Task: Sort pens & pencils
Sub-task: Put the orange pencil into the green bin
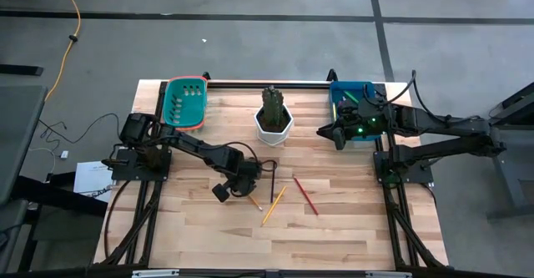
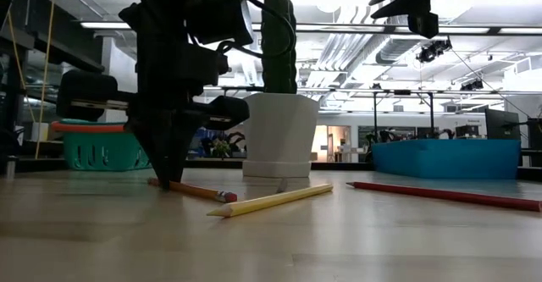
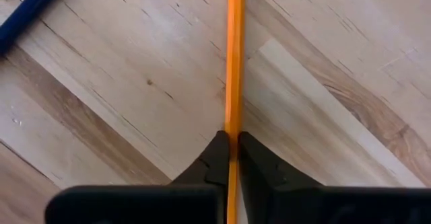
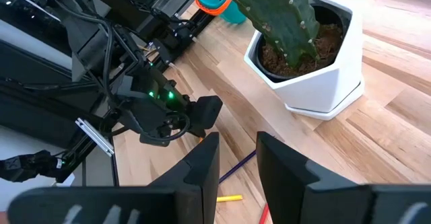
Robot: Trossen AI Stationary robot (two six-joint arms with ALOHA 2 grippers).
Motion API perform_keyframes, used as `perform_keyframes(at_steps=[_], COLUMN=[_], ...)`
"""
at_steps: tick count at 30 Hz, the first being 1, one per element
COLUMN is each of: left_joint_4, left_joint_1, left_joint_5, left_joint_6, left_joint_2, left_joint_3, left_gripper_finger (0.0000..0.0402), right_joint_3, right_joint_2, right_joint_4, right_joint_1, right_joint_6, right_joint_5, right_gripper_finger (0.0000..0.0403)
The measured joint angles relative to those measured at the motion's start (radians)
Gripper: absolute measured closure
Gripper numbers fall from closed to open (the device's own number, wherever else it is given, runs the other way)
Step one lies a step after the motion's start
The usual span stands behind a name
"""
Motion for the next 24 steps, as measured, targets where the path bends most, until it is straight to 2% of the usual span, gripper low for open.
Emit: perform_keyframes(at_steps=[9, 17, 24], left_joint_4=[-0.006, -0.009, -0.014], left_joint_1=[0.000, 0.000, 0.000], left_joint_5=[0.000, -0.013, -0.058], left_joint_6=[-0.035, -0.101, -0.177], left_joint_2=[-0.031, -0.111, -0.183], left_joint_3=[-0.001, -0.001, -0.001], left_gripper_finger=[0.0372, 0.0390, 0.0377], right_joint_3=[0.000, 0.000, 0.000], right_joint_2=[0.000, 0.000, 0.000], right_joint_4=[0.000, -0.001, -0.002], right_joint_1=[0.000, 0.000, 0.000], right_joint_6=[-0.008, -0.018, -0.032], right_joint_5=[0.000, 0.000, 0.000], right_gripper_finger=[0.0313, 0.0313, 0.0313])
